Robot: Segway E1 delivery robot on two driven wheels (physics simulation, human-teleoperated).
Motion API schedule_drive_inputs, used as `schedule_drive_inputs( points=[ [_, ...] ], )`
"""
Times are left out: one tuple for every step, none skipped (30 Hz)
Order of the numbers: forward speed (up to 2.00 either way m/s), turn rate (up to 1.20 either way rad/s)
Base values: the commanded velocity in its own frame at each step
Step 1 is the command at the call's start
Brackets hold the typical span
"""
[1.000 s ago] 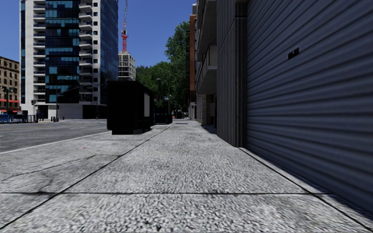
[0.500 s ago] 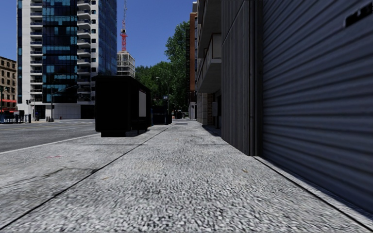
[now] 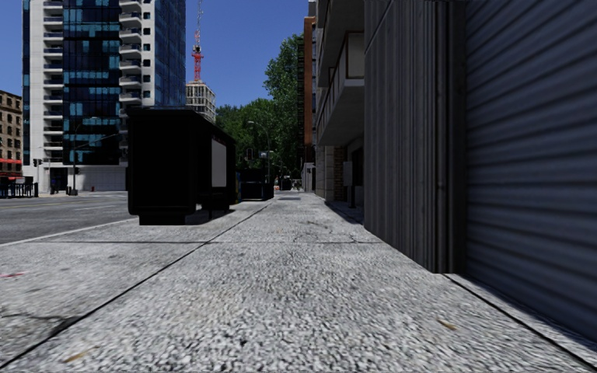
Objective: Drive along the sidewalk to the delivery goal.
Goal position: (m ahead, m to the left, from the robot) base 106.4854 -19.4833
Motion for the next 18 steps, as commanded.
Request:
schedule_drive_inputs(
  points=[
    [2.0,0.0],
    [2.0,0.0],
    [2.0,0.0],
    [2.0,0.0],
    [2.0,0.0],
    [2.0,0.0],
    [2.0,0.0],
    [2.0,0.0],
    [2.0,0.0],
    [2.0,0.0],
    [2.0,0.0],
    [2.0,0.0],
    [2.0,0.0],
    [2.0,0.0],
    [2.0,0.0],
    [2.0,0.0],
    [2.0,0.0],
    [2.0,0.0]
  ],
)
